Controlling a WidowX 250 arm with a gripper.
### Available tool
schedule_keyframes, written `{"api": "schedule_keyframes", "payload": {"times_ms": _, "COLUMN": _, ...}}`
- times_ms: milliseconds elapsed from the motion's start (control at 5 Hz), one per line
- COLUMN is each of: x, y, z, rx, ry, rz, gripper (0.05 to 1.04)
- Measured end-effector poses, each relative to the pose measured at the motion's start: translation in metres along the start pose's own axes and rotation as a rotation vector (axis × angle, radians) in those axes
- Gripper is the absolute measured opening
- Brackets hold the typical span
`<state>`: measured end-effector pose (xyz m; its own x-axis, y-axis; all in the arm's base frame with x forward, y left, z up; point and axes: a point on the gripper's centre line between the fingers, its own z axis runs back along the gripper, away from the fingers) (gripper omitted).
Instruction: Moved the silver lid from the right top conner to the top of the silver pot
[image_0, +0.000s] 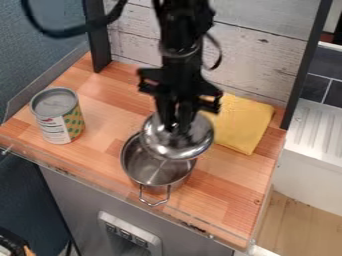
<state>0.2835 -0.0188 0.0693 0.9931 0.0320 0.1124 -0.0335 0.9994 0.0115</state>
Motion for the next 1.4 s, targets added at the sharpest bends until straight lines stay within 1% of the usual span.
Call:
{"api": "schedule_keyframes", "payload": {"times_ms": 200, "x": -0.012, "y": 0.006, "z": -0.006, "rx": 0.028, "ry": 0.01, "rz": -0.01, "gripper": 0.283}}
{"api": "schedule_keyframes", "payload": {"times_ms": 400, "x": -0.021, "y": 0.009, "z": -0.013, "rx": 0.043, "ry": 0.023, "rz": -0.017, "gripper": 0.283}}
{"api": "schedule_keyframes", "payload": {"times_ms": 600, "x": -0.018, "y": 0.012, "z": -0.016, "rx": 0.048, "ry": 0.015, "rz": -0.011, "gripper": 0.283}}
{"api": "schedule_keyframes", "payload": {"times_ms": 800, "x": -0.02, "y": 0.018, "z": -0.023, "rx": 0.052, "ry": 0.036, "rz": 0.007, "gripper": 0.282}}
{"api": "schedule_keyframes", "payload": {"times_ms": 1000, "x": -0.021, "y": 0.018, "z": -0.027, "rx": 0.052, "ry": 0.045, "rz": 0.008, "gripper": 0.283}}
{"api": "schedule_keyframes", "payload": {"times_ms": 1400, "x": -0.02, "y": 0.013, "z": -0.027, "rx": 0.043, "ry": 0.038, "rz": -0.01, "gripper": 0.282}}
